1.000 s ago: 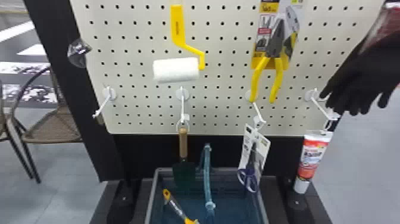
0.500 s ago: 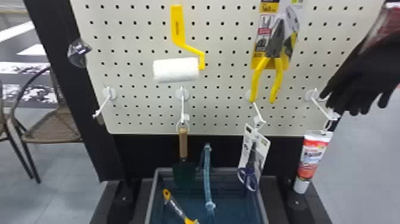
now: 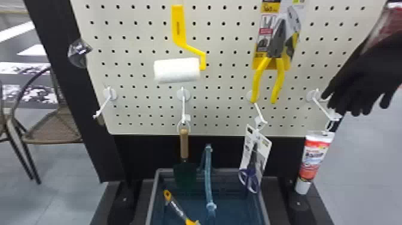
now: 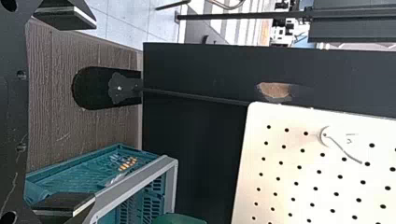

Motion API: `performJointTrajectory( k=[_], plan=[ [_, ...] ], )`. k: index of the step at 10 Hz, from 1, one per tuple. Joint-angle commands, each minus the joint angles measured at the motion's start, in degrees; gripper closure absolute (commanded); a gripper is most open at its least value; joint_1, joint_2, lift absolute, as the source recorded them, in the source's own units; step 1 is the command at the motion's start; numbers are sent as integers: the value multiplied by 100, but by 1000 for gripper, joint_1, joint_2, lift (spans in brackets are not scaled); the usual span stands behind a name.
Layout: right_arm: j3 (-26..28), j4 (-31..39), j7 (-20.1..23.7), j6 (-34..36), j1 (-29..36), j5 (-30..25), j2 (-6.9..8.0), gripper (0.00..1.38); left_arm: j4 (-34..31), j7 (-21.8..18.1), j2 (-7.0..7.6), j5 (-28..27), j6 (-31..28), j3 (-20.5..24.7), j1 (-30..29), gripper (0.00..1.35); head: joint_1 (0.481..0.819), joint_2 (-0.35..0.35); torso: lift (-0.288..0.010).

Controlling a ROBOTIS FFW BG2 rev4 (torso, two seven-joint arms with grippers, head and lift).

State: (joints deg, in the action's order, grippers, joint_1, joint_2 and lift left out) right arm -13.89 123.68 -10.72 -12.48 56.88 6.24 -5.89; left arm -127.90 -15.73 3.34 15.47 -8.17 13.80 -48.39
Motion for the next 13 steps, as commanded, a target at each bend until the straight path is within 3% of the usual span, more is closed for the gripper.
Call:
performJointTrajectory(
  k=[1, 13],
  plan=[
    [0, 0, 0, 0, 0, 0, 0, -1, 0, 0, 0, 0, 0, 0, 0, -2, 549, 0, -100],
    [0, 0, 0, 0, 0, 0, 0, -1, 0, 0, 0, 0, 0, 0, 0, -2, 549, 0, -100]
  ],
)
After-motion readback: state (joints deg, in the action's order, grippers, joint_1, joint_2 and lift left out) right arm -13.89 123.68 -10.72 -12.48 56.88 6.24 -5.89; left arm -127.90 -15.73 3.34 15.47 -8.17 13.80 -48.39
